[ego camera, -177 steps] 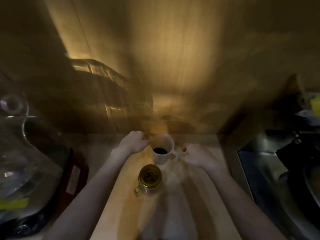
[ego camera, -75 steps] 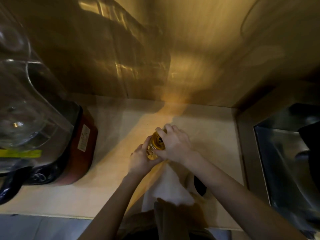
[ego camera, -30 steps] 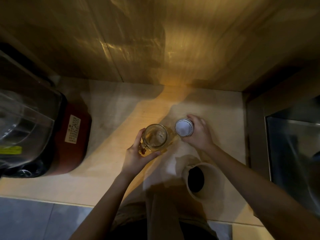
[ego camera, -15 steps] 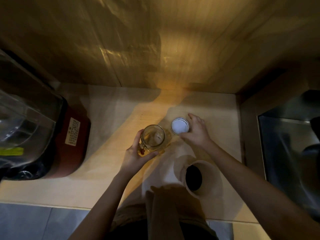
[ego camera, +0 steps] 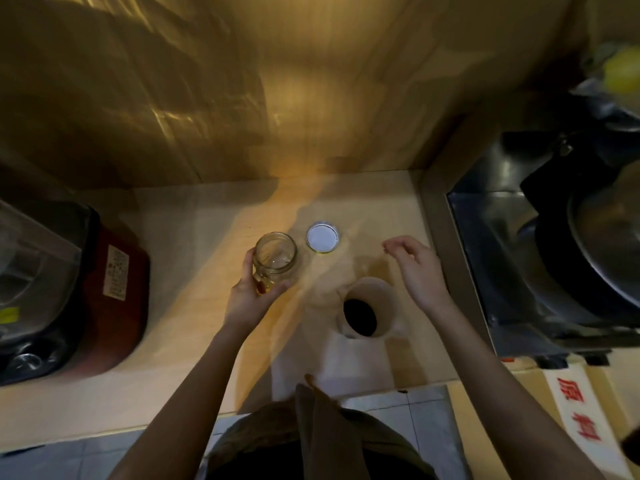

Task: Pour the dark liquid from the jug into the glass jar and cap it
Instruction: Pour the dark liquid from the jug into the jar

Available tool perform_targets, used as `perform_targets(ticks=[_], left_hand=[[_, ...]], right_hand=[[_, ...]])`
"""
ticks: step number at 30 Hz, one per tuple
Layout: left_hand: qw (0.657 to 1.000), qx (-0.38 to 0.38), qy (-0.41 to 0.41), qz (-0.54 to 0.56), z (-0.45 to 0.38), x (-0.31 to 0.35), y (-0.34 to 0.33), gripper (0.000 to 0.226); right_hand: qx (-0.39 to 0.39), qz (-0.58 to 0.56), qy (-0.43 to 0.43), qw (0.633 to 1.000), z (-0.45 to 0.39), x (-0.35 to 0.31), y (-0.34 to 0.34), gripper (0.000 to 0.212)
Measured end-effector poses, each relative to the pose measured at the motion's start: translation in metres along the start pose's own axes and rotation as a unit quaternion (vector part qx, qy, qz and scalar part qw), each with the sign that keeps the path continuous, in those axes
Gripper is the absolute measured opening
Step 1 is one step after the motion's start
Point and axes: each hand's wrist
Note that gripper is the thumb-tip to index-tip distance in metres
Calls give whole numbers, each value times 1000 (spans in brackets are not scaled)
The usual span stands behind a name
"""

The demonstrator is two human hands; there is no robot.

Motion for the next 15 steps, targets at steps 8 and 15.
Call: perform_targets(ticks=[8, 15], left_hand=[[1000, 6, -4, 5, 2, 2, 0, 88], [1000, -2, -3, 12, 4, 4, 0, 90]], right_hand=[[28, -79, -69, 994, 83, 55, 5, 16], [34, -48, -64, 996, 89, 66, -3, 32]])
Point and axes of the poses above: each hand's wrist, its own z-axis away from the middle knuckle, its own y-axis out of the back of the hand, x = y × z, and after that the axes turned 9 degrees about -z, right-handed
